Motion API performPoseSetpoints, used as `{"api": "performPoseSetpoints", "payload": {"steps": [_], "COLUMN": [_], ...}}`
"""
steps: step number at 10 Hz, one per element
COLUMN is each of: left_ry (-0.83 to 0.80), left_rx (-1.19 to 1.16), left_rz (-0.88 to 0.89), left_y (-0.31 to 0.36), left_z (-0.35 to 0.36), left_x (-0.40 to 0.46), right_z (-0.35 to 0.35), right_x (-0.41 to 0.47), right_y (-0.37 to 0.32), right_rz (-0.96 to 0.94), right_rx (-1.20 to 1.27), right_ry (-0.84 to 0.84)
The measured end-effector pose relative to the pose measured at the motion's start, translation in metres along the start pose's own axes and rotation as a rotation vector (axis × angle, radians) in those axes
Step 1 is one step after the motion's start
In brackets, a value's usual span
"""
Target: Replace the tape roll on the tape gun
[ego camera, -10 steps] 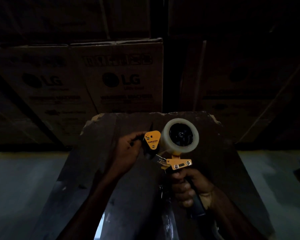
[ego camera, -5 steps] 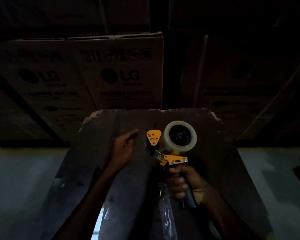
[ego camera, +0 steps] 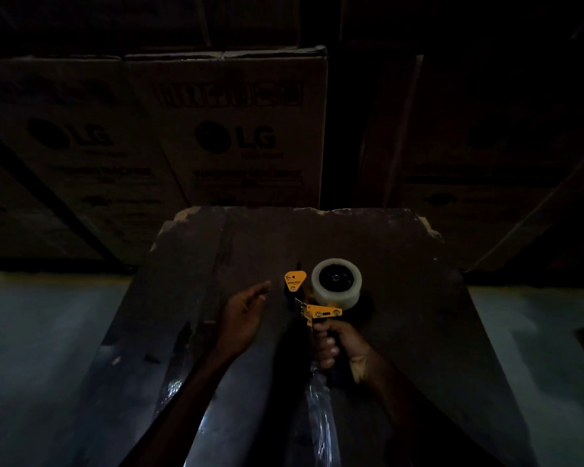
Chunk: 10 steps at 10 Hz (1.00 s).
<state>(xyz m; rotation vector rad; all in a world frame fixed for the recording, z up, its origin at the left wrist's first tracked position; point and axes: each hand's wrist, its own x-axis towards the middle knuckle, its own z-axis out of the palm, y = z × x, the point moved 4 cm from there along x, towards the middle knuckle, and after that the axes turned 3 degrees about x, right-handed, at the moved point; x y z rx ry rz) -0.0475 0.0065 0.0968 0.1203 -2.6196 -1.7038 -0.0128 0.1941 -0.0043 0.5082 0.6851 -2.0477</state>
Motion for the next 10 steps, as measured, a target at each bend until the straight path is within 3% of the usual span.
{"api": "performPoseSetpoints", "payload": {"steps": [3, 5, 7, 9, 10], "left_ry": [-0.019, -0.015, -0.032, -0.04, -0.054], "left_rx": [0.027, 0.068, 0.058, 0.129, 0.172], "left_rz": [-0.022, 0.006, 0.021, 0.157, 0.272], "left_y": [-0.013, -0.022, -0.023, -0.001, 0.02], "left_z": [0.015, 0.013, 0.017, 0.015, 0.012], "left_x": [0.005, 0.005, -0.002, -0.018, -0.024], "right_z": [-0.02, -0.03, -0.052, -0.097, -0.049], "right_x": [0.037, 0.035, 0.032, 0.038, 0.006], "right_y": [-0.004, 0.002, 0.01, -0.001, -0.012], "right_rz": [0.075, 0.006, -0.111, -0.45, -0.558], "right_rx": [0.053, -0.036, -0.386, -1.073, -1.337], "right_ry": [0.163, 0.277, 0.487, 0.602, 0.689]}}
